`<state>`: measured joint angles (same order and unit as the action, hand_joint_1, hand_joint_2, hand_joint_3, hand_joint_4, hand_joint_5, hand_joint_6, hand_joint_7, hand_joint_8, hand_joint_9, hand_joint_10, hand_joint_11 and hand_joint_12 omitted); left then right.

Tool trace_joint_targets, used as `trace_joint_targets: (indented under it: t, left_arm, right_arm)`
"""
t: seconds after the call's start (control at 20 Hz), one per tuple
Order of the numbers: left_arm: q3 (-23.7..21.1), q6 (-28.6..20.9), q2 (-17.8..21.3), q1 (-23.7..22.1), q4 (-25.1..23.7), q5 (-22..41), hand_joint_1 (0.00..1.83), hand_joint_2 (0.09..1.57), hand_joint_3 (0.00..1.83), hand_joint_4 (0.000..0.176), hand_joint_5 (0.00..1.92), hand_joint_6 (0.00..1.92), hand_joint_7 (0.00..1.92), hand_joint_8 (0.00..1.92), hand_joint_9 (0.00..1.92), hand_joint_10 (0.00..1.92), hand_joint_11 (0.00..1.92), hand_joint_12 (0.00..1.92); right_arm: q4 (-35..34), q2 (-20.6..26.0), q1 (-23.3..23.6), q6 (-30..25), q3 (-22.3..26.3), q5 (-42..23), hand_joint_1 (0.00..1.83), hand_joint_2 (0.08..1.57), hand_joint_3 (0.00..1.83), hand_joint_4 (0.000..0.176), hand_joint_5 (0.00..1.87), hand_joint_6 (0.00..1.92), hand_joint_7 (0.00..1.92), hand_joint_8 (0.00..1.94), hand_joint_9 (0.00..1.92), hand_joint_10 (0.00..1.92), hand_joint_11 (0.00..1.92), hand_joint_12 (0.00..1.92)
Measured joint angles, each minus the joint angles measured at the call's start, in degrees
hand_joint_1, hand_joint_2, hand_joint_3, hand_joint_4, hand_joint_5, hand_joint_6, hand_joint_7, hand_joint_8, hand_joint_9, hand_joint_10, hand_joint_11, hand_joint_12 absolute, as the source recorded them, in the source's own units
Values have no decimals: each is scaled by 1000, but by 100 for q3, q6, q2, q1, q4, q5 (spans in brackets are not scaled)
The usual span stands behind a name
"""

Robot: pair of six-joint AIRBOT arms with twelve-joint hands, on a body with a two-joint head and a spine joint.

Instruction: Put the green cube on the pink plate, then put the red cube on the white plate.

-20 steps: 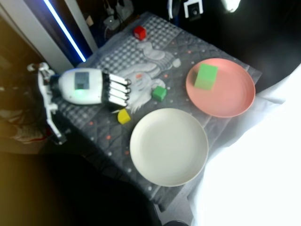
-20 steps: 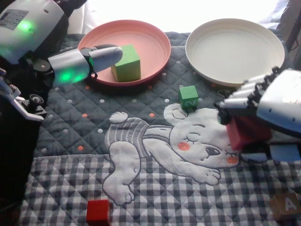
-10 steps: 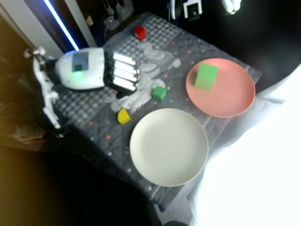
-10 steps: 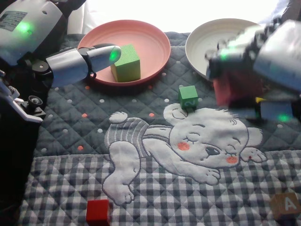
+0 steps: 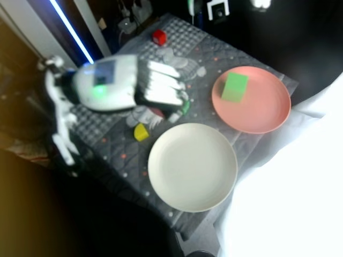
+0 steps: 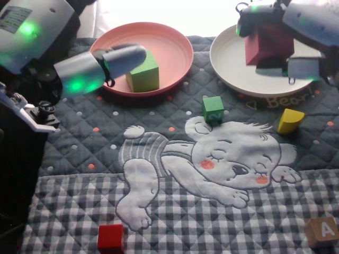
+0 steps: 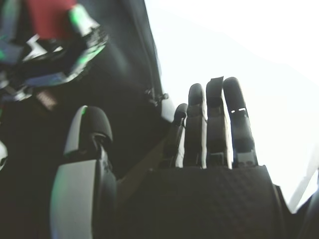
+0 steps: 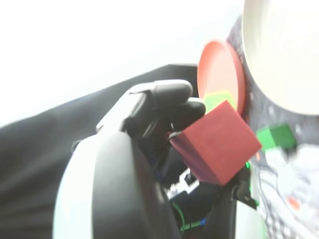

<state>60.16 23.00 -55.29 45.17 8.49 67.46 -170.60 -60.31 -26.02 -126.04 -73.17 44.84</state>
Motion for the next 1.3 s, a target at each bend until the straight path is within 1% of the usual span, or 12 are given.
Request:
trace_joint_targets:
  t: [0.15,0.25,0.4,0.5,0.65,0.7,0.85,0.9,0.95,1.0,1.15,1.3]
  left_arm:
    - [-26,-7,11,0,-114,179,395,1192,0,0,90,0,325,2,246,357,0,1365]
    - [-37,-4,11,0,-136,221,383,1180,1,0,80,0,313,0,261,309,0,1353]
    - [-68,-4,11,-15,-162,258,353,1185,2,20,71,0,327,4,282,276,0,1292]
    - [-83,-4,11,-55,-273,326,413,1188,0,30,102,1,377,2,347,199,7,1445]
    - [-85,-7,11,-59,-315,391,422,1162,0,30,79,0,316,0,370,124,4,1464]
    - [-85,-7,11,-59,-315,393,425,1128,0,37,79,0,341,8,379,114,0,1420]
    - [-96,-7,11,-61,-293,396,426,1107,0,35,73,0,351,4,379,93,0,1397]
    - [-96,-7,13,-61,-308,396,431,1114,1,24,71,1,336,0,377,81,0,1397]
    - [-96,-7,11,-61,-313,398,431,1114,1,24,71,1,336,0,377,81,0,1397]
    - [-96,-7,13,-59,-306,398,445,1106,0,47,82,5,357,8,380,73,0,1366]
    - [-96,-7,13,-59,-304,398,479,1140,10,62,103,6,366,6,389,62,0,1315]
    - [-96,-7,13,-57,-289,404,443,1146,7,31,93,0,349,0,408,62,25,1326]
  right_arm:
    - [-17,-219,247,0,-409,-424,1360,1177,0,0,815,1206,866,1209,793,1388,624,1634]
    - [-13,-302,339,-2,-549,-671,1357,1183,0,0,804,1211,861,1235,763,1424,574,1649]
    - [-13,-501,463,-2,-887,-1043,1355,1198,0,0,733,1208,855,1270,772,1486,621,1678]
    - [-20,-656,520,-2,-1130,-1368,1358,1179,0,0,784,1237,875,1182,791,1400,631,1545]
    - [-26,-844,546,0,-1368,-1709,1360,1180,0,0,801,1204,832,1240,811,1391,651,1555]
    - [-26,-887,546,-2,-1414,-1801,1459,1173,0,0,815,1125,817,1210,822,1331,644,1722]
    - [-31,-1008,544,-2,-1482,-1989,1364,1175,1,0,816,1138,826,1225,819,1422,613,1638]
    - [-28,-1019,538,-2,-1482,-2015,1301,1089,0,0,632,875,684,801,603,966,325,1526]
    - [-28,-1019,538,-4,-1482,-2015,1301,1089,0,0,632,875,684,801,603,966,325,1526]
    - [-31,-1019,538,-2,-1482,-2017,1208,964,0,0,544,394,612,203,473,374,65,1297]
    - [-33,-1016,538,-2,-1475,-2039,1151,919,0,0,364,71,324,4,264,46,0,795]
    - [-33,-986,538,-2,-1364,-2035,1171,932,0,0,254,8,170,1,135,2,0,475]
